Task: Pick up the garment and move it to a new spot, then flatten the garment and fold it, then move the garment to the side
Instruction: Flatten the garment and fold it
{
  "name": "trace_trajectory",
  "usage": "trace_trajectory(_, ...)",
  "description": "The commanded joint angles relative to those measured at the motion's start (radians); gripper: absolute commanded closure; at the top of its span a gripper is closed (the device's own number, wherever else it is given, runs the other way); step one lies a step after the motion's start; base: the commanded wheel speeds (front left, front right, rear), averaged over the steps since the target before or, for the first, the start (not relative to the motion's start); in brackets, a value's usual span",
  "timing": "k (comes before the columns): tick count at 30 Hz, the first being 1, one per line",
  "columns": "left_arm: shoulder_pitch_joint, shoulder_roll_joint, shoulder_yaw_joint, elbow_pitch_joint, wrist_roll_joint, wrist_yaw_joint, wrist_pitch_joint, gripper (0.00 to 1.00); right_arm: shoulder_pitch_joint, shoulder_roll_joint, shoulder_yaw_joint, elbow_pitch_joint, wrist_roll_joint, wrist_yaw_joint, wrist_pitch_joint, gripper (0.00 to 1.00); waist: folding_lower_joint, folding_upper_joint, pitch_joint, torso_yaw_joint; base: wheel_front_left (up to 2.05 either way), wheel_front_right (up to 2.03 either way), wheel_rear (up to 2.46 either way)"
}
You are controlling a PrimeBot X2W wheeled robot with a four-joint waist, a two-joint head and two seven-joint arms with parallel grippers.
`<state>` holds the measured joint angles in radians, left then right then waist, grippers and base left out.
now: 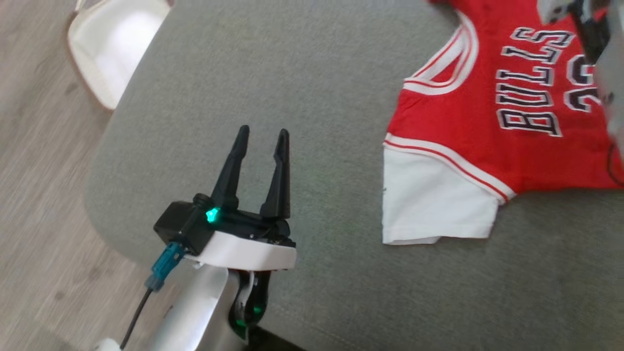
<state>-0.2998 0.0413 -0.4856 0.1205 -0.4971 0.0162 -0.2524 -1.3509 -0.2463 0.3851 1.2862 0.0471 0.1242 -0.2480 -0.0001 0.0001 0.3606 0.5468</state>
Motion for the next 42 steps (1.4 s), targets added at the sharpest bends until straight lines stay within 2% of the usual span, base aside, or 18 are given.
trace_trajectory(1,-0.018,0.009,0.045,-0.026,0.017,-0.006,-0.009,0.00,0.023,0.026,-0.008,-0.057,0.010,0.007,-0.013,0.00,0.0001,-0.0001,-0.032,-0.045,0.00,0.00,0.00)
trace_trajectory(7,-0.004,0.009,0.112,-0.013,0.060,-0.016,-0.009,0.00,0.236,0.028,-0.156,-0.275,0.054,0.007,-0.013,0.00,0.0001,-0.0001,-0.102,-0.169,0.00,0.00,0.00)
trace_trajectory(14,0.022,0.009,0.177,0.004,0.114,-0.037,-0.009,0.00,0.551,0.087,-0.297,-0.553,0.015,0.007,-0.014,0.00,0.0001,-0.0001,-0.175,-0.309,0.00,0.00,0.00)
trace_trajectory(25,0.078,0.009,0.244,0.041,0.159,-0.059,-0.009,0.00,0.984,0.188,-0.398,-0.864,0.004,0.007,-0.014,0.00,0.0001,-0.0001,-0.236,-0.474,0.00,0.00,0.00)
trace_trajectory(32,0.093,0.009,0.258,0.077,0.154,-0.067,-0.009,0.00,1.134,0.196,-0.380,-0.964,0.060,0.007,-0.014,0.00,0.0001,-0.0001,-0.246,-0.535,0.00,0.00,0.00)
trace_trajectory(42,0.059,0.009,0.241,0.152,0.176,-0.075,-0.009,0.00,1.148,0.196,-0.389,-1.017,0.056,0.007,-0.014,0.00,0.0001,-0.0001,-0.226,-0.564,0.00,0.00,0.00)
